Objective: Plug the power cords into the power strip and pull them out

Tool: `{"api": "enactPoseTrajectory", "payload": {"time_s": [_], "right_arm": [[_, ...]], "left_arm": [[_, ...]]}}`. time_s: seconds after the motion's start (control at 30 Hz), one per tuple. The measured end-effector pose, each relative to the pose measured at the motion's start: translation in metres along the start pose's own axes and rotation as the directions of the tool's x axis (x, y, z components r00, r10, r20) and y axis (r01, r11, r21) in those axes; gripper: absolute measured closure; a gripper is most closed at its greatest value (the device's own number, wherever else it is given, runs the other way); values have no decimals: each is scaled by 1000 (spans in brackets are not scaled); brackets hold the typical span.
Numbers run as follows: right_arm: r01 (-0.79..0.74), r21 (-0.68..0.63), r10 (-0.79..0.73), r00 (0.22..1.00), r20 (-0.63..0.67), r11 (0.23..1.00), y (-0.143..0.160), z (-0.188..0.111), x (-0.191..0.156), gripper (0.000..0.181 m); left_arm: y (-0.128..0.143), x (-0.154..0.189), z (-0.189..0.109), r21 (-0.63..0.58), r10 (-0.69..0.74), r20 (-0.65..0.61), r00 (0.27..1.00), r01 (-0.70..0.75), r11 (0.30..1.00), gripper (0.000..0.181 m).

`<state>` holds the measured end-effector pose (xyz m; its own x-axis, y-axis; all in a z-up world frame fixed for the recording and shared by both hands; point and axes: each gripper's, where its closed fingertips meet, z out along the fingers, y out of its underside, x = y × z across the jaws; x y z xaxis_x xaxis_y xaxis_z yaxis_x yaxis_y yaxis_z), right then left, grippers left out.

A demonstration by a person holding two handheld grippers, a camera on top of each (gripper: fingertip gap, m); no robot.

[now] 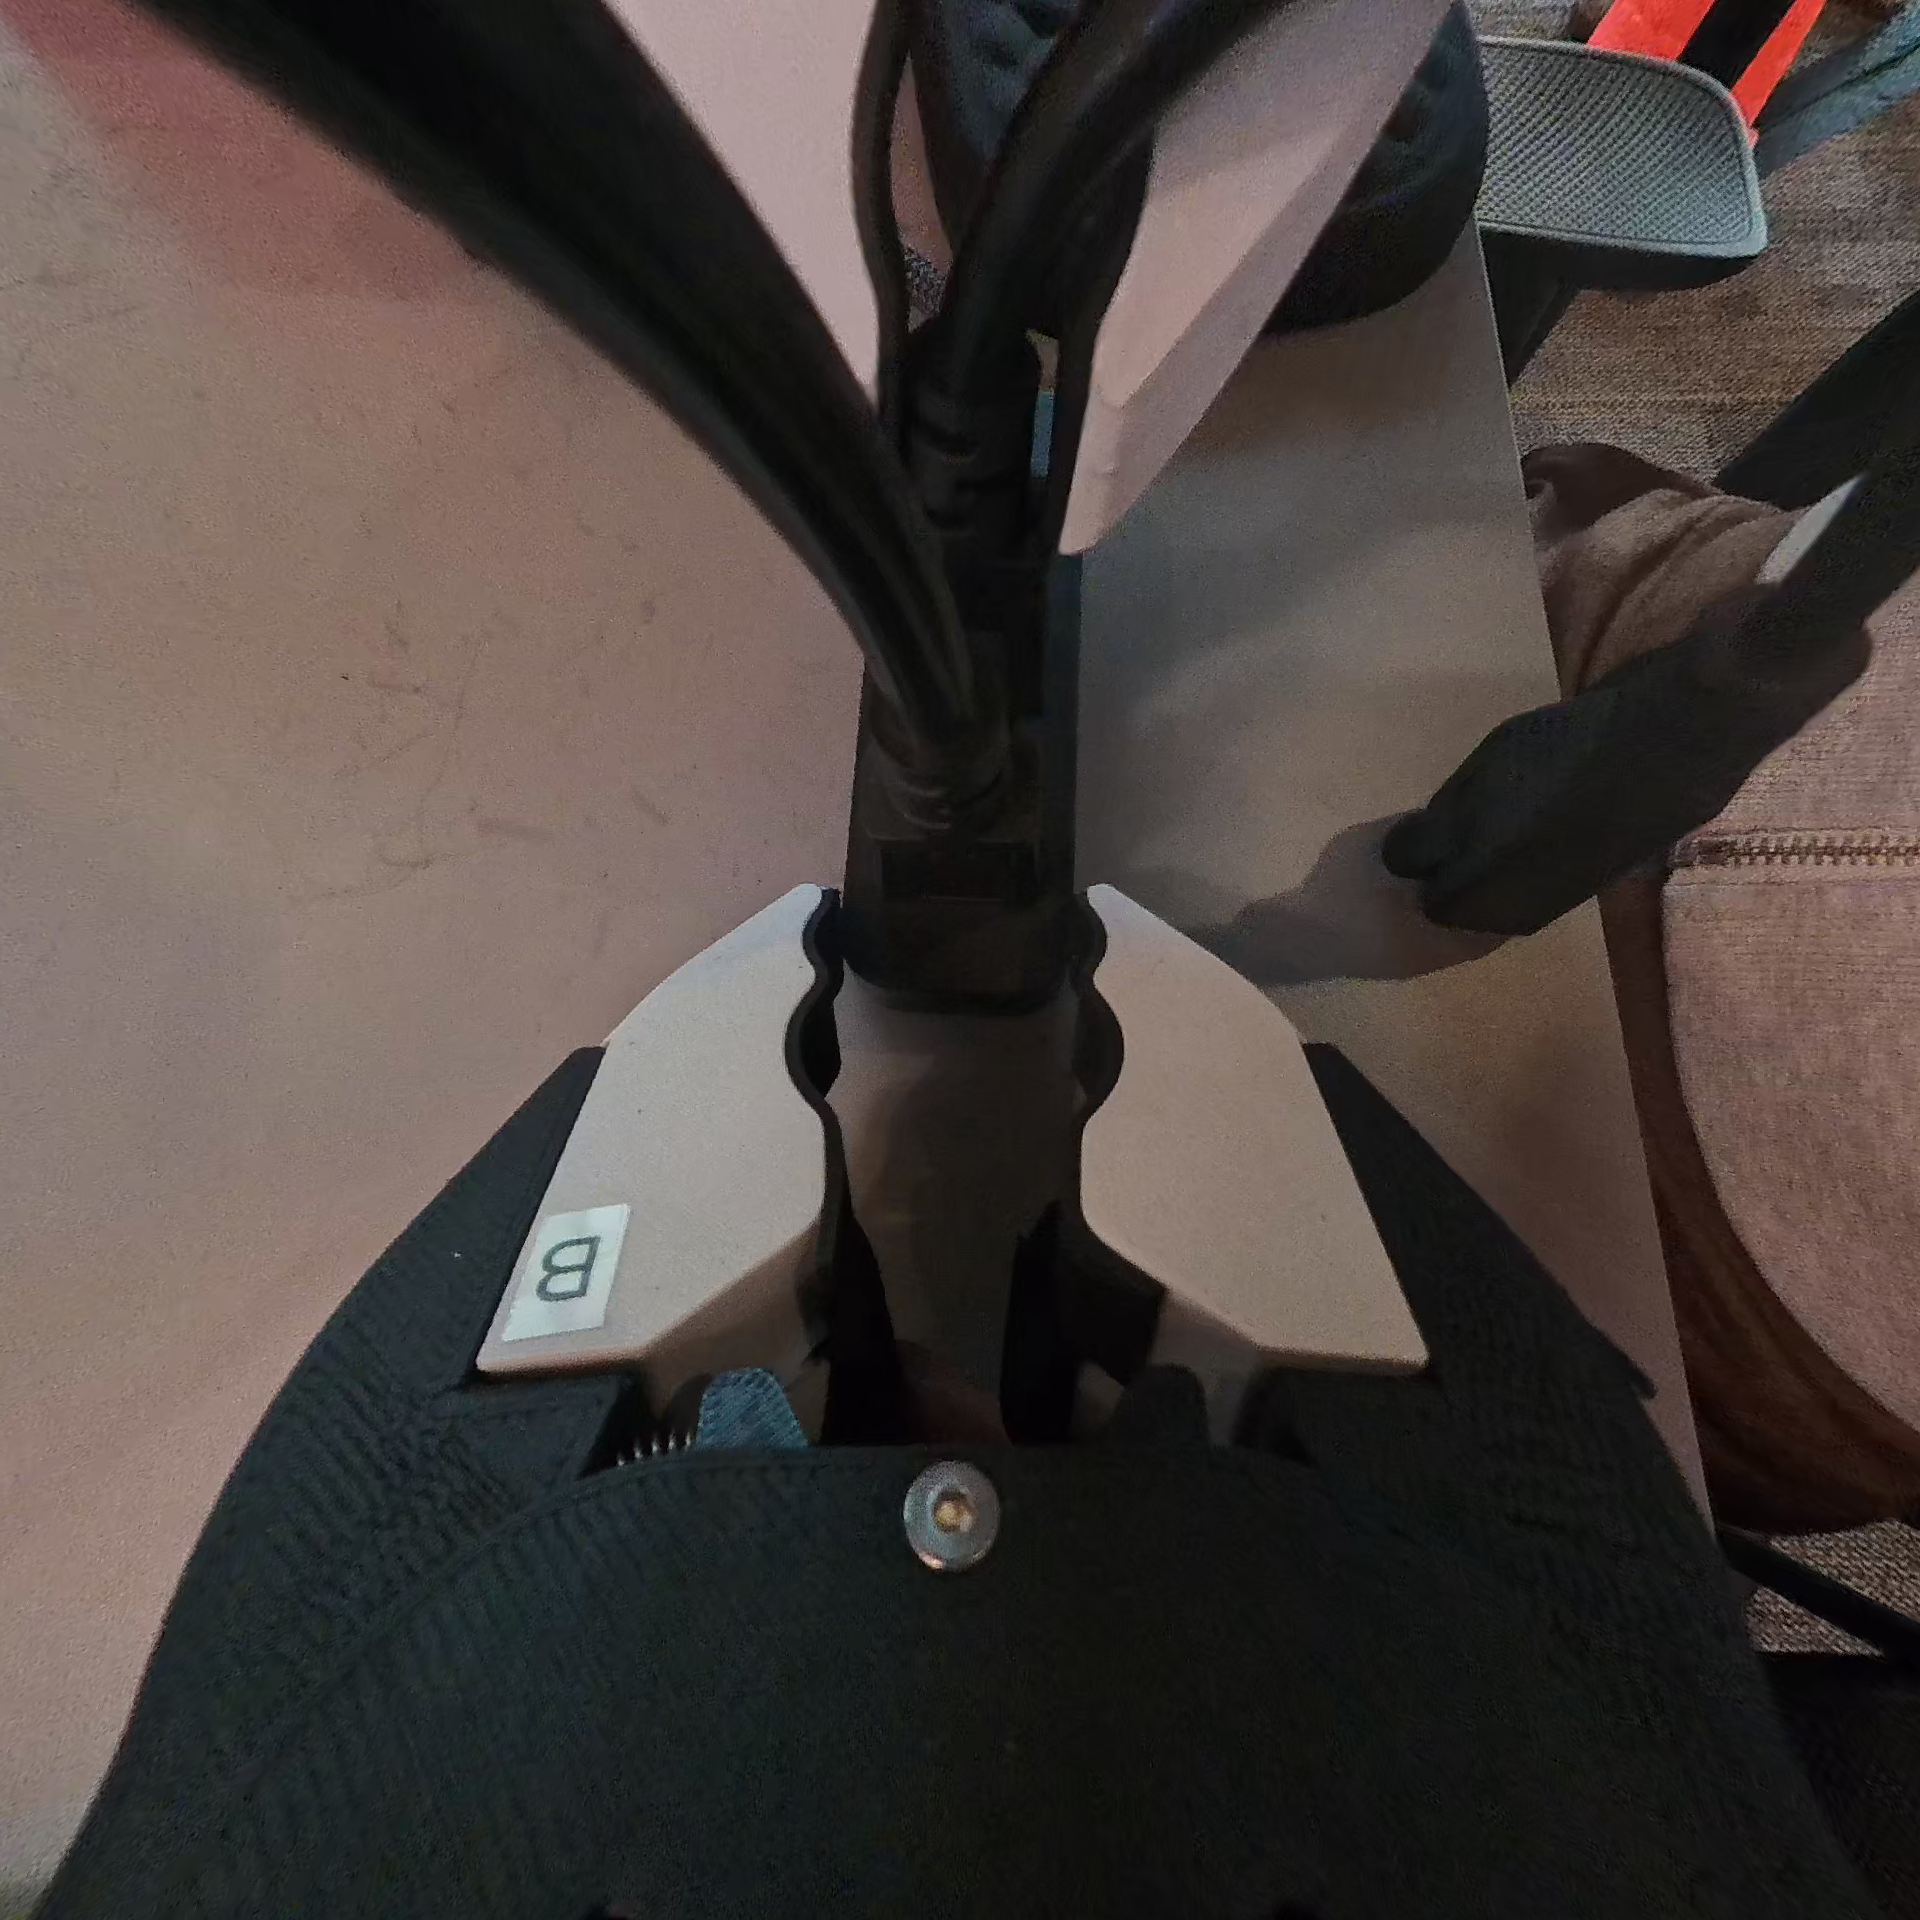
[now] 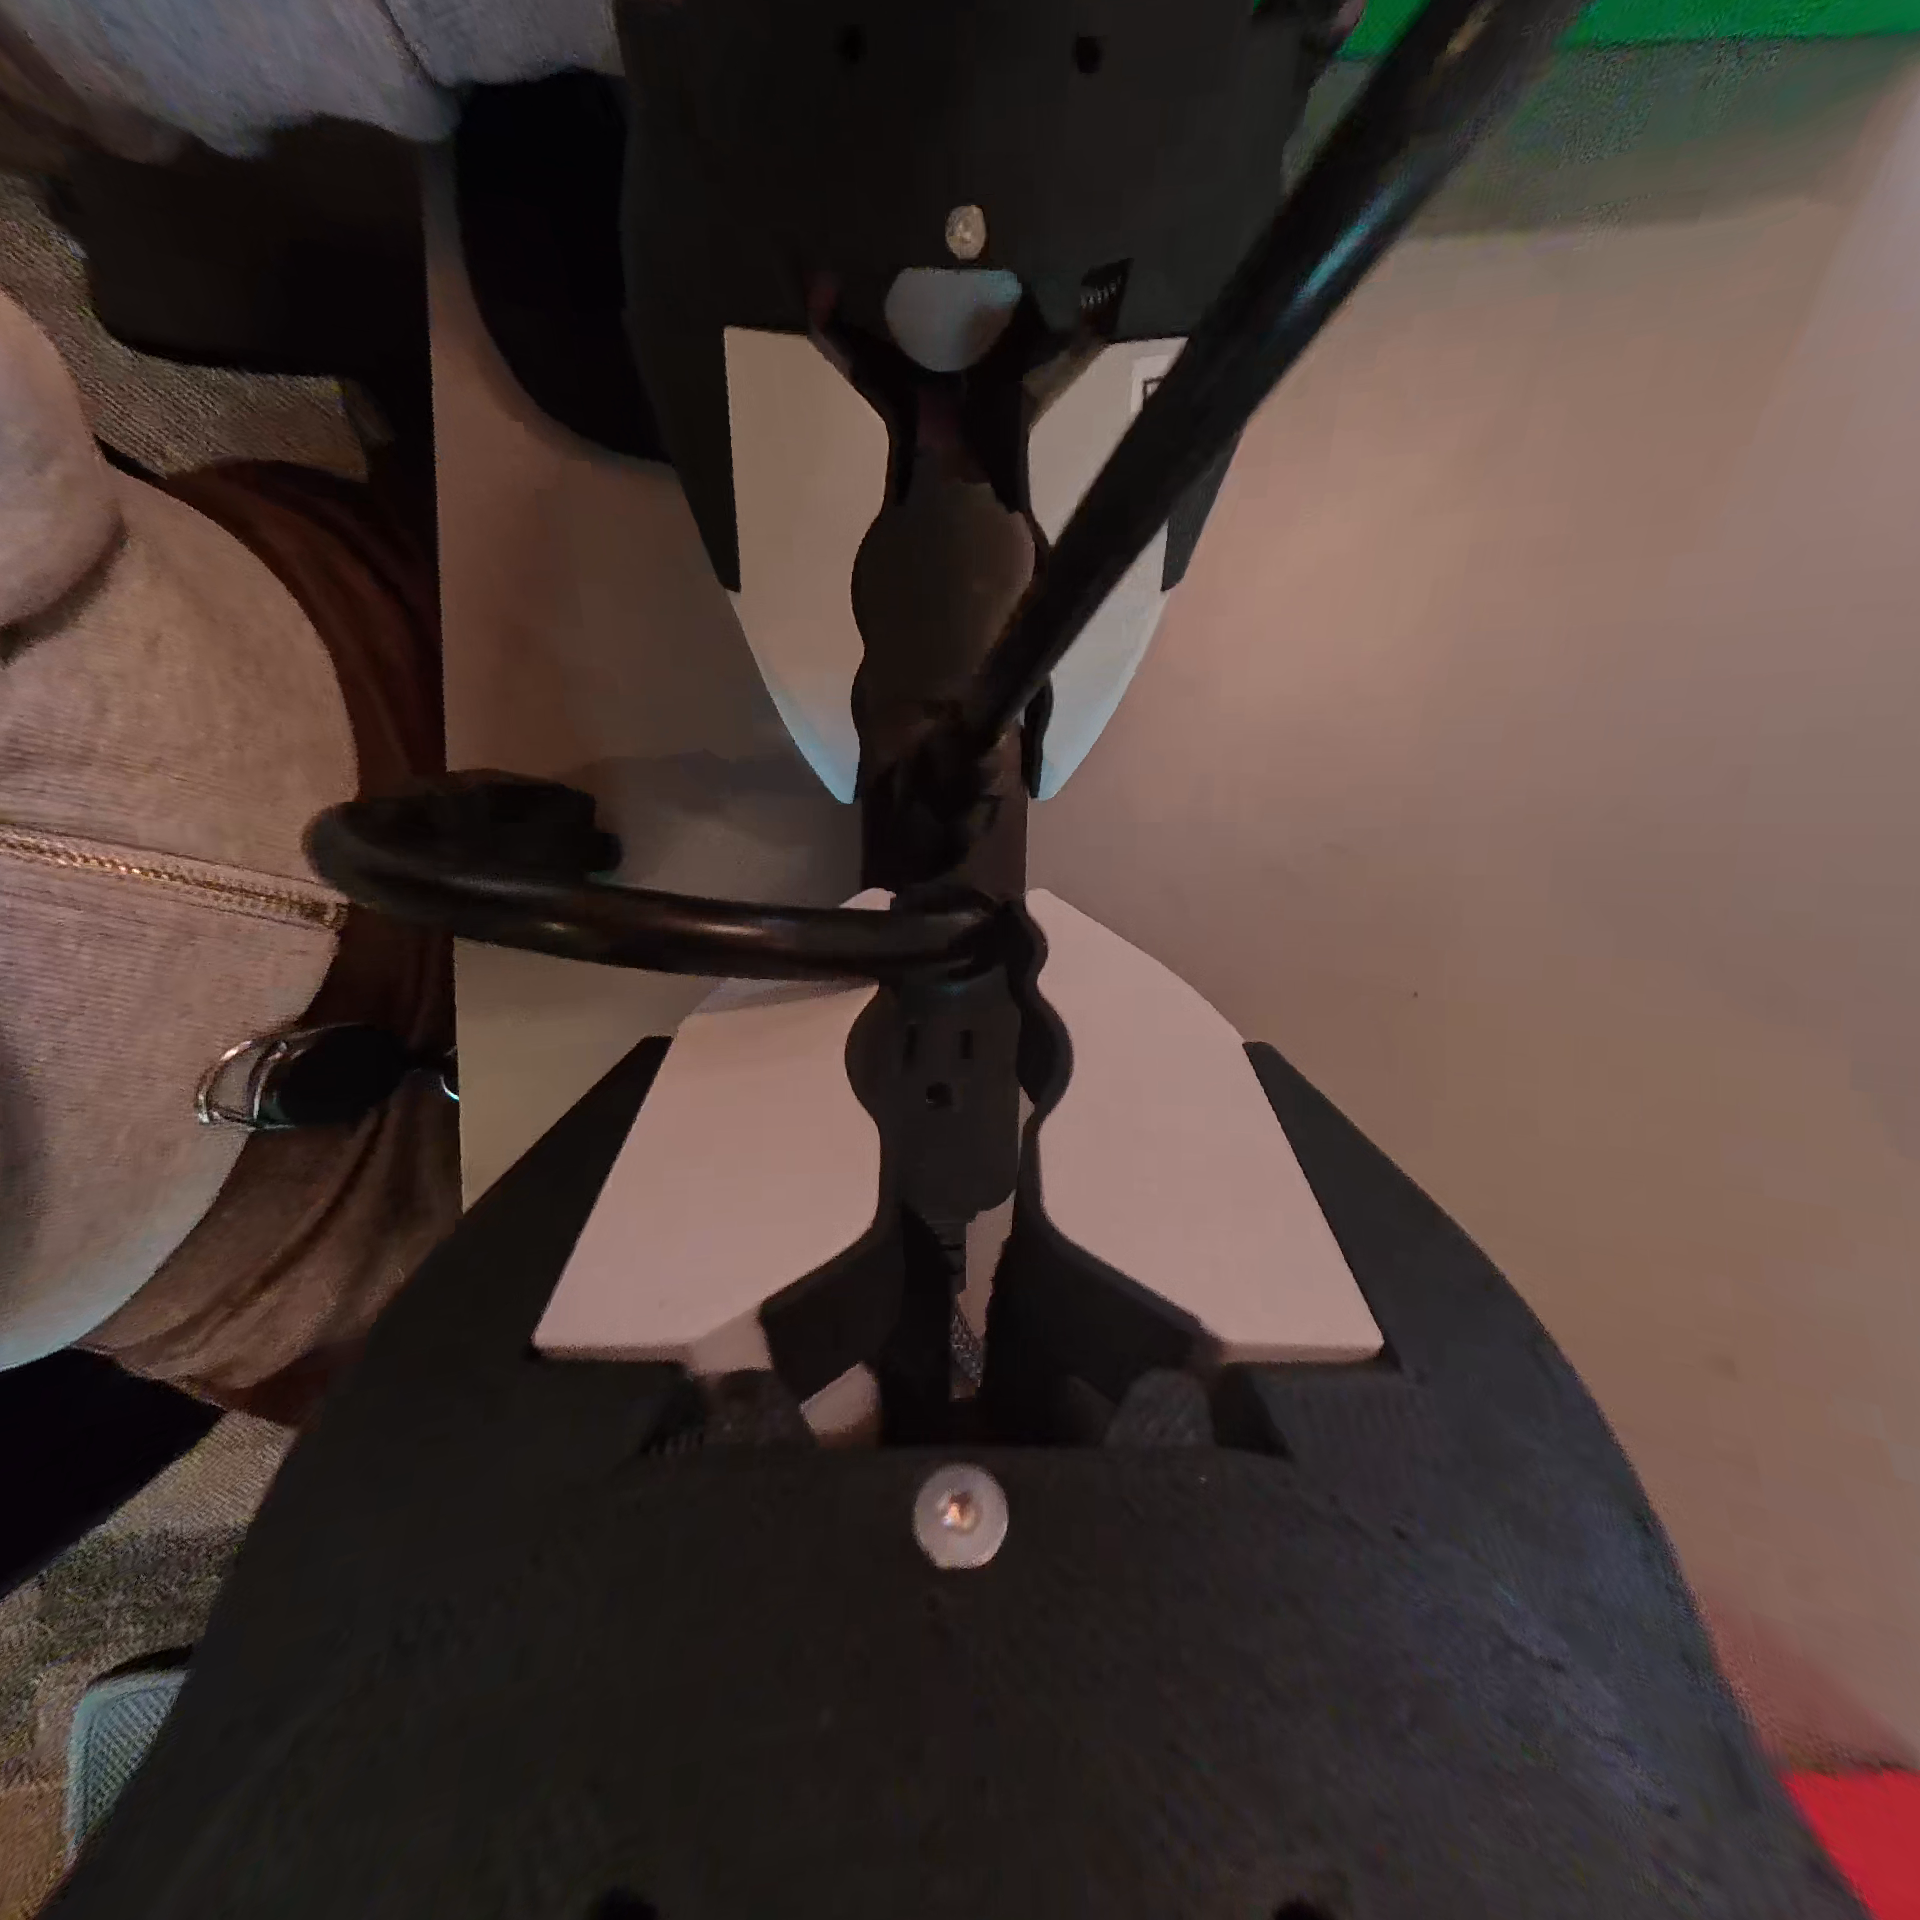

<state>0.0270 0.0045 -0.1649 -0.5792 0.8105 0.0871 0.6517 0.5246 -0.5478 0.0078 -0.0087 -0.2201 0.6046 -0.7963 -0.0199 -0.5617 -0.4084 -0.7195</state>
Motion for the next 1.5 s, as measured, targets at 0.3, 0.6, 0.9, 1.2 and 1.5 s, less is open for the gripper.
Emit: {"api": "enactPoseTrajectory", "payload": {"time_s": [0.3, 0.6, 0.9, 1.2, 1.5], "right_arm": [[17, 25, -17, 1000, -25, 1000, -4, 3, -1, 161], [26, 37, -24, 999, -39, 999, -5, 4, -2, 161], [20, 49, -18, 999, -36, 999, -1, 1, -3, 160], [-10, 51, 12, 1000, -29, 999, -2, 2, -2, 160], [5, 32, -4, 999, -45, 999, -4, 4, -2, 160]], "left_arm": [[0, 0, 0, -2, -3, -5, 1000, 3, 1000, 139], [1, 0, -1, 2, -7, -7, 1000, 7, 1000, 140], [0, 1, 0, 2, 0, -8, 1000, 0, 1000, 139], [0, 1, 0, 0, -3, -11, 1000, 3, 1000, 139], [0, 1, 0, 0, -5, -13, 1000, 5, 1000, 139]]}}
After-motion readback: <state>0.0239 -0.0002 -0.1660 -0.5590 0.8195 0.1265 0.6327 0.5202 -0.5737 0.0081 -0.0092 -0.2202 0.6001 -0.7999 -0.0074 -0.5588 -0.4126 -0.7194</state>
